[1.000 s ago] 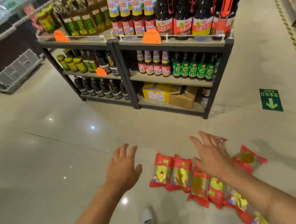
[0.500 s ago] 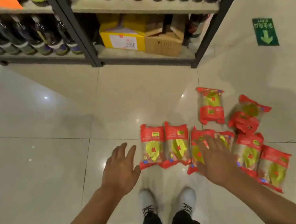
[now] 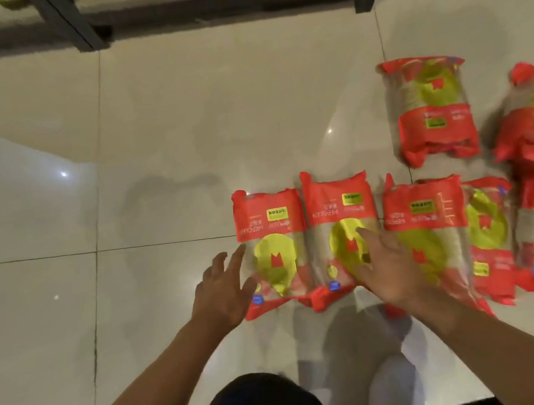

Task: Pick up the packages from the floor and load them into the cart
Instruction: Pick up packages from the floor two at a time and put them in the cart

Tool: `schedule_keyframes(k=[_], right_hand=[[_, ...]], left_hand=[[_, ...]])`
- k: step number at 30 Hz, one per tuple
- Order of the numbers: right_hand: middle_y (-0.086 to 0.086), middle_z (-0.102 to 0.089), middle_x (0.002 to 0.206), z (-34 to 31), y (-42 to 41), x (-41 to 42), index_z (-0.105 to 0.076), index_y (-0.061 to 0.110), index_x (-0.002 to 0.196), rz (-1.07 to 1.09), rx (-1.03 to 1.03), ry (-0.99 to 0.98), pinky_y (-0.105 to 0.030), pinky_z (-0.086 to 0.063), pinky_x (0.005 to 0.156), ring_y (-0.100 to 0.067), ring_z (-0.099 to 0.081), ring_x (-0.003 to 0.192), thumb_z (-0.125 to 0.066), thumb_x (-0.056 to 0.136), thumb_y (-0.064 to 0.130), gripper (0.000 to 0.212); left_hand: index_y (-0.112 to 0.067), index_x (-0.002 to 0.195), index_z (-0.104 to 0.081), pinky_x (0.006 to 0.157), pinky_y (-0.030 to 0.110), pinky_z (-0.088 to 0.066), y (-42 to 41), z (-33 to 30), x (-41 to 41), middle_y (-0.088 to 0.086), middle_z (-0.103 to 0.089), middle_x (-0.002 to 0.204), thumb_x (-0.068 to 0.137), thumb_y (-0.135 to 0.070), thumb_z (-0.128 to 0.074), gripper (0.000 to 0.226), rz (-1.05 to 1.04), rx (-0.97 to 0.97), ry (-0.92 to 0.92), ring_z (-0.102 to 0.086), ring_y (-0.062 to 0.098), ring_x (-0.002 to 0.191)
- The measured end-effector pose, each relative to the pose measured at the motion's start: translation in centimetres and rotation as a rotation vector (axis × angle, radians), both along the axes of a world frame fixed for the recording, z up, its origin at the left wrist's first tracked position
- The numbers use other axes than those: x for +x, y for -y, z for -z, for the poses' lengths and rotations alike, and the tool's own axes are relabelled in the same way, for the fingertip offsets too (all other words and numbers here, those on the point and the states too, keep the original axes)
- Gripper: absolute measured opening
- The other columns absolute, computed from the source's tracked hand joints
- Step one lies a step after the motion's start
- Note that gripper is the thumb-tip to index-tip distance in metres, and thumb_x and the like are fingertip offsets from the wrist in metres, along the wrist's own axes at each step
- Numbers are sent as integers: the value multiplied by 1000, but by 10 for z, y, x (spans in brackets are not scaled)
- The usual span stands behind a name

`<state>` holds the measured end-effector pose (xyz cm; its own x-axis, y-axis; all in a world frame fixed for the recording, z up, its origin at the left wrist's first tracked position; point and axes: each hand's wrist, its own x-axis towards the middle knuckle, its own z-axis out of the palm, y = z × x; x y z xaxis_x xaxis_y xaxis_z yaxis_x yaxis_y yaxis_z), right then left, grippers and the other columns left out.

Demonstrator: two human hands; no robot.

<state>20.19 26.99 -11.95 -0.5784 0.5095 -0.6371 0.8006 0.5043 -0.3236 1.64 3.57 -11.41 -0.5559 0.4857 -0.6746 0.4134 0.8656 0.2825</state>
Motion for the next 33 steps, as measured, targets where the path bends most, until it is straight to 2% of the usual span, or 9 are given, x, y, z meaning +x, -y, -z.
schedule_keyframes(k=[3,7,10,15,18,21,27,30,33], right_hand=[[-20,-28,159,58,-12,-2,-21,32,158,120,-5,-29,-46,-31,116,-40,-28,145,-59,93,42,76],[-18,-21,160,99,-31,-2,-9,52,152,95,-7,-125,-53,-33,116,-43,-31,143,-58,92,49,78],[-5,-5,168,113,-41,-2,-9,47,155,122,-69,-282,-47,-27,122,-29,-22,151,-76,85,37,98],[6,-31,160,117,-43,-6,-5,68,144,401,-292,-391,-54,-35,117,-19,-36,145,-91,65,37,120],[7,-38,154,116,-37,-11,-11,66,145,510,-341,-427,-52,-41,114,-17,-45,138,-86,60,49,115],[10,-34,157,115,-32,-14,-11,60,149,515,-308,-465,-50,-40,114,-15,-42,140,-85,73,38,108],[10,-20,162,110,-23,-14,-4,52,152,451,-173,-444,-50,-30,121,-14,-27,148,-81,80,29,108],[10,-20,161,105,-20,-13,-5,54,152,445,-187,-458,-50,-30,120,-15,-28,146,-79,83,28,104],[21,-18,150,95,-20,-23,-8,52,153,416,-197,-465,-41,-29,119,-6,-28,137,-78,85,28,100]], left_hand=[[-40,159,-4,112,52,-37,-7,64,-3,13,-19,165,91,-70,-27,78,10,10,17,-36,41,143],[-51,154,9,104,54,-47,-8,121,8,11,-32,152,84,-82,-29,85,-23,230,86,-49,35,128],[-47,156,3,104,53,-45,-10,148,15,8,-41,148,82,-83,-37,92,-108,361,35,-49,27,125],[-42,156,-19,110,53,-43,-3,160,12,2,-42,142,79,-63,-69,94,-338,637,213,-44,24,135],[-45,152,-28,107,33,-48,-2,160,10,2,-41,139,75,-55,-75,91,-413,699,205,-45,20,136],[-50,149,-30,96,6,-43,-8,159,7,-2,-41,136,77,-51,-72,82,-451,724,179,-45,-2,130],[-52,148,-26,102,19,-41,-12,157,6,-8,-36,138,79,-46,-74,84,-429,747,179,-38,-14,127],[-54,147,-24,103,22,-43,-11,153,3,-17,-36,134,79,-46,-72,84,-443,753,187,-39,-8,128],[-51,150,-24,109,40,-48,-7,149,-4,-19,-35,136,80,-44,-72,85,-468,767,208,-42,5,134]])
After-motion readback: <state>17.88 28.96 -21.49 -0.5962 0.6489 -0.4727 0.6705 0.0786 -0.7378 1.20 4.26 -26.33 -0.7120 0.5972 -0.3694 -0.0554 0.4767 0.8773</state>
